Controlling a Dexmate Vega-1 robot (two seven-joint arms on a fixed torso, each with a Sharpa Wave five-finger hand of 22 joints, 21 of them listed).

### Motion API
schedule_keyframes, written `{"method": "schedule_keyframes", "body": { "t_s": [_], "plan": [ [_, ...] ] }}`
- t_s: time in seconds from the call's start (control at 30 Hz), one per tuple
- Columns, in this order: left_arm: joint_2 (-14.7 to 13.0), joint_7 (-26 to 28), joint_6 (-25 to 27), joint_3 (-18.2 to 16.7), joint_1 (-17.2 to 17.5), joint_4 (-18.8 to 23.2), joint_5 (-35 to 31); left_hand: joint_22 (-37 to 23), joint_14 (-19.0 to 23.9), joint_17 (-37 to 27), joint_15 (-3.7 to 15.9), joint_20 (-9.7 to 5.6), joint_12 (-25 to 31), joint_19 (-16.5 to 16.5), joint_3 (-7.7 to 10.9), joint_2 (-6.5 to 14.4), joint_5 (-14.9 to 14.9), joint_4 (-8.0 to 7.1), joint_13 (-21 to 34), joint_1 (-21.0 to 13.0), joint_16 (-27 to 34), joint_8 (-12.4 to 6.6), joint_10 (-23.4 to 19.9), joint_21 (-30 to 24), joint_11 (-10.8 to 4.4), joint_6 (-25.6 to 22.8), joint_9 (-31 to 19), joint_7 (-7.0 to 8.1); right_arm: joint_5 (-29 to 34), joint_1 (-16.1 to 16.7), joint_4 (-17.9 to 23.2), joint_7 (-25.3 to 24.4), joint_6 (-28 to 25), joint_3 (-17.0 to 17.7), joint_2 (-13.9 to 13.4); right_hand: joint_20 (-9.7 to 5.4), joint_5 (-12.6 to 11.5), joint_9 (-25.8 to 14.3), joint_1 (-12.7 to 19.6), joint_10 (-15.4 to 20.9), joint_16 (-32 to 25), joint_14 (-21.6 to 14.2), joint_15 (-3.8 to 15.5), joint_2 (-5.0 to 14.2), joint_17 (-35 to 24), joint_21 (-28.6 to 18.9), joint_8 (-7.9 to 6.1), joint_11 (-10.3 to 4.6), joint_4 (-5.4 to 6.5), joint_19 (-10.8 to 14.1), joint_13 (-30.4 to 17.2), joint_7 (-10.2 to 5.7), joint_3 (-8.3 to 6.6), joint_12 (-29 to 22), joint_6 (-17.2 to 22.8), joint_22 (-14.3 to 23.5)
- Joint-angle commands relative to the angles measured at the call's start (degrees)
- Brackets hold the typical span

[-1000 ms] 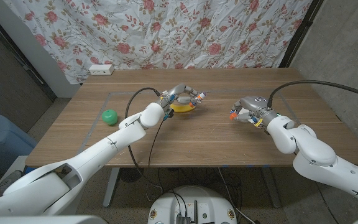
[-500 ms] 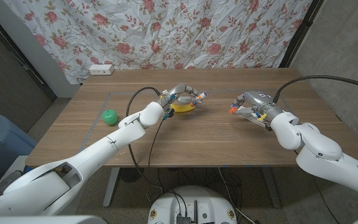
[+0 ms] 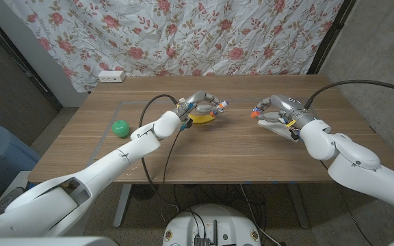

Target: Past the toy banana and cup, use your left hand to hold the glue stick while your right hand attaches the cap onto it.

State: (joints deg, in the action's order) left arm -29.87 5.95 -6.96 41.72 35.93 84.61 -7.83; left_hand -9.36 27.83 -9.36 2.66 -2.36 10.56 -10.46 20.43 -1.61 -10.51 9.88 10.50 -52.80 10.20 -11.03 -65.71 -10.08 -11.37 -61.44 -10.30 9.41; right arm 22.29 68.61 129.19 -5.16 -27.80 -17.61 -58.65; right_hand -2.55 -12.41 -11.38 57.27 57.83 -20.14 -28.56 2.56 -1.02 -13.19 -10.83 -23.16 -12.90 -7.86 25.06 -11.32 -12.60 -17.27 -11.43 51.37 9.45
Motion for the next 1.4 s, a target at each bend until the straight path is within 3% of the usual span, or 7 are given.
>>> {"method": "schedule_keyframes", "body": {
  "t_s": [0.03,0.63,1.4],
  "plan": [
    [0.1,-0.6,-0.6,0.2,-0.2,0.3,-0.2,-0.1,0.1,-0.1,7.6,-0.88,0.3,-0.2,0.18,3.1,-0.3,-0.35,0.3,0.5,0.1,-0.35,-1.1,-0.4,-1.25,-3.1,-0.5,-1.82,-6.4,0.0,-1.0,-3.2,3.3,1.5,0.3,-0.89,0.1,-0.1,-0.5,0.5,-0.3,-0.6,8.35,0.14,-0.1,0.1,-0.26,0.17,0.03,0.5,-0.1,-0.03,0.14,0.0,0.5,0.1],
    [-1.2,-1.5,-0.4,1.0,-0.6,2.3,-3.5,-0.1,0.1,-0.1,7.62,-0.84,0.3,-0.2,0.32,3.3,-0.3,-0.24,0.3,0.3,0.1,-0.35,-1.2,-0.5,-1.23,-3.1,-0.5,-2.09,-11.5,-1.3,-1.7,-4.8,5.2,1.5,0.5,-0.62,0.2,0.0,-1.0,0.5,-0.4,-0.5,8.3,0.43,-0.2,0.1,0.05,0.19,0.16,0.2,-0.1,-0.05,0.63,0.1,0.5,0.1],
    [-0.1,-0.8,-2.0,1.1,-1.3,0.7,-4.6,-0.1,0.2,-0.1,7.54,-0.76,0.3,-0.2,0.35,3.3,-0.4,-0.21,0.3,0.2,0.1,-0.38,-1.3,-0.5,-1.21,-3.2,-0.5,-2.45,-12.1,-6.8,-1.3,-4.3,2.5,-3.0,1.5,-0.01,0.4,0.2,-1.8,0.2,-0.6,-0.8,7.86,0.65,-0.2,0.1,0.68,0.18,0.34,0.2,-0.2,-0.08,1.26,0.3,0.1,0.1]
  ]
}}
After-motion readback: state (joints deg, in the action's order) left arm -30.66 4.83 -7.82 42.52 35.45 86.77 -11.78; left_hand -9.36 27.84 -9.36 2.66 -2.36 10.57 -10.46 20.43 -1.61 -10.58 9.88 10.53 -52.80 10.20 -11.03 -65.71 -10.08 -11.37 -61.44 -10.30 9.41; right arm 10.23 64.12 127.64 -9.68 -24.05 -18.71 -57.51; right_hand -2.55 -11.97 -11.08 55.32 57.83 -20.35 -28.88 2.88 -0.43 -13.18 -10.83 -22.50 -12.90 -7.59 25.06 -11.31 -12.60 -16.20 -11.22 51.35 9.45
